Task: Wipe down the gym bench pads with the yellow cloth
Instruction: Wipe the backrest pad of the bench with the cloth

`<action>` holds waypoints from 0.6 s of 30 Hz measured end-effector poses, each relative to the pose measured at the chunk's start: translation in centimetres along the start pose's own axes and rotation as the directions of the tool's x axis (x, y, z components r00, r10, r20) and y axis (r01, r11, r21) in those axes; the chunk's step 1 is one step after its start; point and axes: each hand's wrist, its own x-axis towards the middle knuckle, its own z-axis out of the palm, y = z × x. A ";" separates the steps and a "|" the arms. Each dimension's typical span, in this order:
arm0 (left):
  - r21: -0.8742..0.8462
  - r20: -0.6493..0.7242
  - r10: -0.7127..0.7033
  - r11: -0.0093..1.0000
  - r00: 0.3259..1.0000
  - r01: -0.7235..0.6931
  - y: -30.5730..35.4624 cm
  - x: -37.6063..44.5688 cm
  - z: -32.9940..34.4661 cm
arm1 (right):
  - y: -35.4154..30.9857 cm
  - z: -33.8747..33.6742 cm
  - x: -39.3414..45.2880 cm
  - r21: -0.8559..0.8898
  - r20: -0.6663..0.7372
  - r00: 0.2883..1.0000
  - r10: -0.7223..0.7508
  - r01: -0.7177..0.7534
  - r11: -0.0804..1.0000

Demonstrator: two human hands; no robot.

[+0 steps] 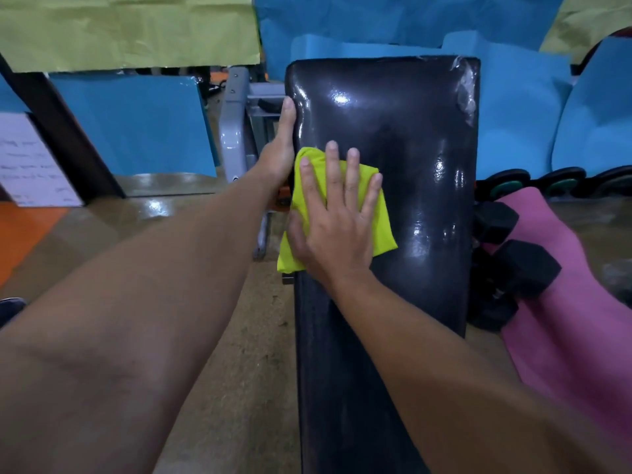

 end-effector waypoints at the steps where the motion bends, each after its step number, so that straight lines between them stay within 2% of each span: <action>1: 0.020 -0.027 0.032 0.999 0.999 -0.031 0.2 0.2 -0.1 | -0.8 0.1 -0.3 -0.010 0.023 0.999 -0.035 0.035 0.999; 5: 0.059 -0.035 0.129 0.990 0.991 -0.127 1.9 0.8 0.6 | -0.2 0.4 -0.8 -0.047 0.038 0.992 -0.117 0.119 0.992; 7: 0.162 -0.015 0.173 0.972 0.985 -0.168 2.2 0.4 1.1 | 0.5 0.1 -0.8 -0.012 0.012 0.992 -0.128 0.128 0.992; 10: 0.222 -0.039 0.219 0.953 0.975 -0.205 2.1 0.7 1.1 | 1.2 0.1 -0.3 0.045 -0.038 0.997 -0.071 0.073 0.996; 13: 0.253 -0.023 0.206 0.948 0.978 -0.194 1.8 0.6 0.6 | 0.3 0.1 -0.2 0.038 -0.024 1.000 0.016 -0.015 0.999; 16: 0.234 -0.056 0.216 0.952 0.975 -0.197 1.6 0.6 0.7 | -0.6 0.0 -1.8 -0.020 0.038 0.993 -0.107 0.108 0.994; 18: 0.221 -0.074 0.212 0.956 0.974 -0.192 1.6 0.4 0.8 | 0.7 -0.1 -2.5 0.002 0.028 0.987 -0.160 0.160 0.987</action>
